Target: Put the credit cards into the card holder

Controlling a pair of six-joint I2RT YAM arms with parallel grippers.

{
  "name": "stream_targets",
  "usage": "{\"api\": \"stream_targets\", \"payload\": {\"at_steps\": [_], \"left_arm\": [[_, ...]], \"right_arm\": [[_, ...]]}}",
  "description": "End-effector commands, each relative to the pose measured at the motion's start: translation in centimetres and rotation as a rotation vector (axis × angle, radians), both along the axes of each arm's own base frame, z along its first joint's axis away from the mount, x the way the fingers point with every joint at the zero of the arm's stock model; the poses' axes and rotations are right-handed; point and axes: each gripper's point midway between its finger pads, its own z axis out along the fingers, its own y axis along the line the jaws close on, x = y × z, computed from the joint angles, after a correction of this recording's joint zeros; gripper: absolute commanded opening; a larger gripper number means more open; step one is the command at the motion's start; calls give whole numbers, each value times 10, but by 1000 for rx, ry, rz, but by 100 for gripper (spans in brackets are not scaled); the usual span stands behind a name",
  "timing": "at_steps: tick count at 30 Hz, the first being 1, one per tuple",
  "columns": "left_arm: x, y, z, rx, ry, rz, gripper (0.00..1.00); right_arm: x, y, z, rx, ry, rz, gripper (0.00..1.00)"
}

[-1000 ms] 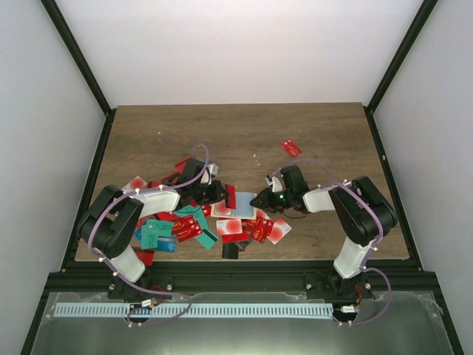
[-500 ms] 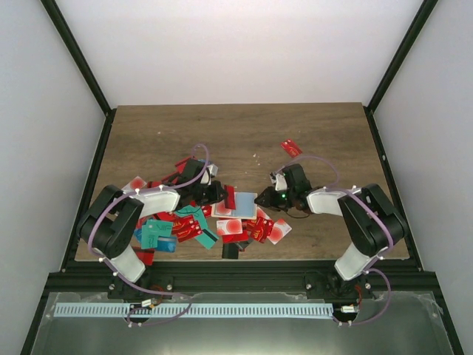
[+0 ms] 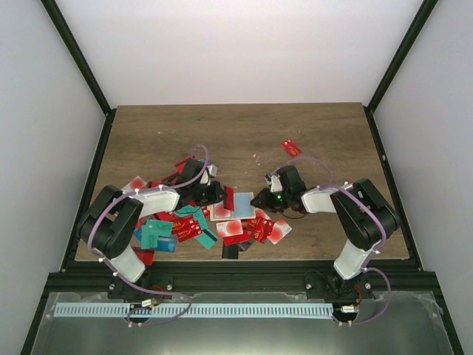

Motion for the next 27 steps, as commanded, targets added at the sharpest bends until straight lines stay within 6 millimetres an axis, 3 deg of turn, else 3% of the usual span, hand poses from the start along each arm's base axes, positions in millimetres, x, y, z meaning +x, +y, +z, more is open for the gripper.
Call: {"api": "stream_targets", "payload": {"at_steps": [1,11,27], "left_arm": [[-4,-4,6,-28,12,-7,4],[-4,-6,14,-130,78,41,4],[-12,7,-6,-86,122,101,4]], "right_arm": [[-10,-9,-23,-92,55,-22,21],[-16,-13,-22,-96,79,-43,18],[-16,-15,-25,-100,108,-81,17]]}}
